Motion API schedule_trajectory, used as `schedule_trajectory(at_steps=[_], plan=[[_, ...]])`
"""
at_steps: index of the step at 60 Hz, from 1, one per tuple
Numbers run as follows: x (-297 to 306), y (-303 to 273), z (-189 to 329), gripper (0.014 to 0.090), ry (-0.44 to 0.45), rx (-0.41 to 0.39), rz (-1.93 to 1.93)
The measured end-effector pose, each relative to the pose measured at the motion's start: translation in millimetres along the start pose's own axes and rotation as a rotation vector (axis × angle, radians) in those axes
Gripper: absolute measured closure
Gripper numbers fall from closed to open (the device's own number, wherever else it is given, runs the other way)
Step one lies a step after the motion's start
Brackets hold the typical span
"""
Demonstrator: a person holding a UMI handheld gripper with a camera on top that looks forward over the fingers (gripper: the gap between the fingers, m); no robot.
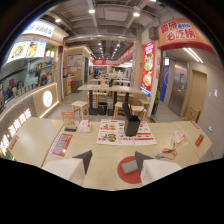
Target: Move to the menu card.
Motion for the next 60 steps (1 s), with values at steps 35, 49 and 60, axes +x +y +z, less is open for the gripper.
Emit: schedule_trajectory(at_steps=[35,49,60], plan=[[27.8,13.7,21.5,0.0204,0.054,-0.027,0.022],[65.6,17.4,64.6,0.0202,0.063,-0.048,0.038],[113.6,20.3,110.6,0.0202,0.054,-0.061,0.052]])
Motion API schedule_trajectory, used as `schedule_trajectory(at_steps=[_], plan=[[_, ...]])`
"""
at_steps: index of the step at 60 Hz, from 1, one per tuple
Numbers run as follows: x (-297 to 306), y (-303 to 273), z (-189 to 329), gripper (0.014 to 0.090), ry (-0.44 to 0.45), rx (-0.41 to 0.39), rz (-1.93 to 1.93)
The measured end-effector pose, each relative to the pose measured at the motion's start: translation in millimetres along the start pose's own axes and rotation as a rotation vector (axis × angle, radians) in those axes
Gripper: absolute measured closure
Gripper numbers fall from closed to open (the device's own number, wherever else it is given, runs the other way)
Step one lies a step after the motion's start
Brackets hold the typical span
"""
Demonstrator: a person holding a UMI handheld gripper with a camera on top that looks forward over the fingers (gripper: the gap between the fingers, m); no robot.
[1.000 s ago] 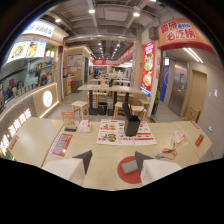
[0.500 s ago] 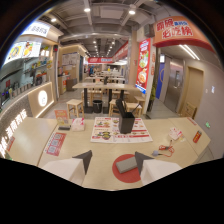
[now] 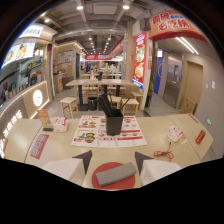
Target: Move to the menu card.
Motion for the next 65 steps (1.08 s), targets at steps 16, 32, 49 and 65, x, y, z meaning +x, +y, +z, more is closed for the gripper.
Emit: schedule_trajectory(at_steps=[16,32,49,65], plan=[[59.2,-1.3,107.9,0.0205,-0.050,-0.051,-0.025],[90.3,23.0,226.0,0.0203,-0.115,-0.158,-0.064],[100.2,50.9,301.1,0.0202,-0.133,-0.236,-0.071],[100.1,51.8,308.1,0.0199,-0.132,-0.247,-0.042]])
